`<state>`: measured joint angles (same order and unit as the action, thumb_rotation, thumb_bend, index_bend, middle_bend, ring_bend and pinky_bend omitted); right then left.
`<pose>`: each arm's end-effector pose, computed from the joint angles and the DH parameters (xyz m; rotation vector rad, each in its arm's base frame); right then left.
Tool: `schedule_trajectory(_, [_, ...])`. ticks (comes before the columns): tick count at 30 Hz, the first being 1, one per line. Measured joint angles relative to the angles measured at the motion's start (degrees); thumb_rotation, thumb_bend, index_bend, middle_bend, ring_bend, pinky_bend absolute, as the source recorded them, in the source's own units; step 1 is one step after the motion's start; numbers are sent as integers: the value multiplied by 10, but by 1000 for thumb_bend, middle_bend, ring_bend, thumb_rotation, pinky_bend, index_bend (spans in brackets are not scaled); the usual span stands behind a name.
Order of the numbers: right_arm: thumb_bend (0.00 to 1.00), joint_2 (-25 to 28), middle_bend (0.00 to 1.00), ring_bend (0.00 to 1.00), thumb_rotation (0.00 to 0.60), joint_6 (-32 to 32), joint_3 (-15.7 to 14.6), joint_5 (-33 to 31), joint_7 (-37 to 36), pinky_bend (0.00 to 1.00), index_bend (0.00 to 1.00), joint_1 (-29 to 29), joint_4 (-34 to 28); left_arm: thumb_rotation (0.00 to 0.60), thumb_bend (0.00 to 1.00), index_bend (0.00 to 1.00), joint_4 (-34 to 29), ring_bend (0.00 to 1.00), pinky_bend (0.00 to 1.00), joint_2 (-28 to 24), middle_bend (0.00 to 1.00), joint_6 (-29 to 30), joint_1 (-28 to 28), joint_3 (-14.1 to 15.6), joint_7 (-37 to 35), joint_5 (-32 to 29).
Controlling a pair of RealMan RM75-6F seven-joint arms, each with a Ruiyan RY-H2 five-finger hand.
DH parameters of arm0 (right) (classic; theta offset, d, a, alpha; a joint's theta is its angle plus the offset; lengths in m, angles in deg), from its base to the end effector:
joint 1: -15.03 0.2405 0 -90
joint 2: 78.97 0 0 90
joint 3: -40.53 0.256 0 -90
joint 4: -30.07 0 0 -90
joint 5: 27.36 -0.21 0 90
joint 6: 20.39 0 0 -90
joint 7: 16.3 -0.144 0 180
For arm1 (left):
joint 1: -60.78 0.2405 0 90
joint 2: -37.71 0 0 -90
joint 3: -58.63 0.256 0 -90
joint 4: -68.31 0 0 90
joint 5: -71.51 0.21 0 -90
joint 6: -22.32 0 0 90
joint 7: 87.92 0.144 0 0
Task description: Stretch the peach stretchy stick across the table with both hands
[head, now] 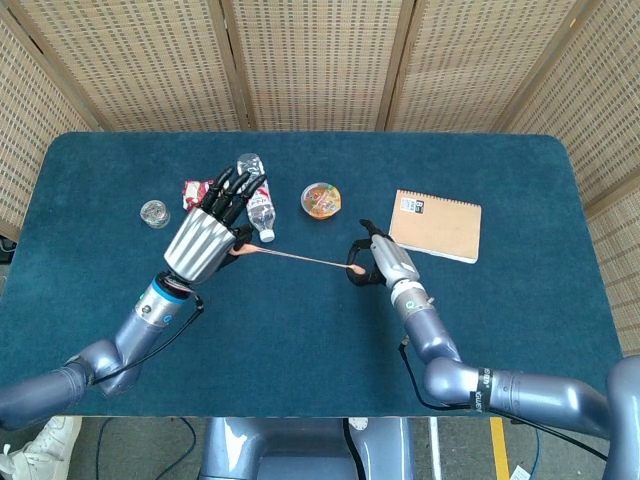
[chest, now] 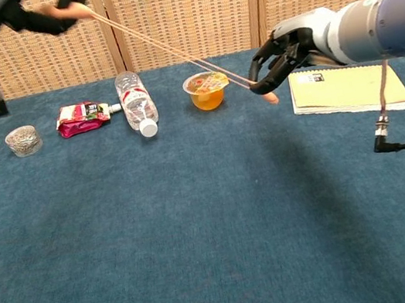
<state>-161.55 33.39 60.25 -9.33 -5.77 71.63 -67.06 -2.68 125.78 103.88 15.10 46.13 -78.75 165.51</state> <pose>-0.0846 -0.3777 0.0089 1.4029 -1.7322 1.0221 -0.0955 0.3651 0.0657 -1.6995 -0.1886 -1.4460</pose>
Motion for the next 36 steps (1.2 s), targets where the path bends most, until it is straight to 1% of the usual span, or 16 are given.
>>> schedule_trajectory(7, [631, 38, 84, 0, 600, -1, -6, 16, -20, 0, 681, -38, -4, 600, 620, 810, -26, 0, 0, -83, 0, 22, 32, -20, -9, -25])
schedule_trajectory(10, [632, 51, 84, 0, 600, -3, -8, 25, -27, 0, 682, -50, -6, 600, 620, 810, -33, 0, 0, -109, 0, 30, 48, -27, -20, -37])
schedule_trajectory(18, [633, 77, 85, 0, 600, -2, -13, 38, -36, 0, 685, -73, -7, 600, 621, 810, -28, 0, 0, -142, 0, 40, 68, -37, -38, -57])
schedule_trajectory(24, [633, 108, 85, 0, 600, 0, -15, 45, -52, 0, 686, -99, -5, 600, 622, 810, -7, 0, 0, -168, 0, 46, 91, -44, -65, -81])
schedule_trajectory(30, [635, 154, 86, 0, 600, -7, -13, 58, -86, 0, 687, -137, -5, 600, 622, 810, 24, 0, 0, -183, 0, 47, 110, -48, -98, -104])
schedule_trajectory(36, [636, 205, 87, 0, 600, -26, -7, 82, -143, 0, 691, -186, -2, 600, 622, 810, 56, 0, 0, -190, 0, 48, 129, -51, -136, -123])
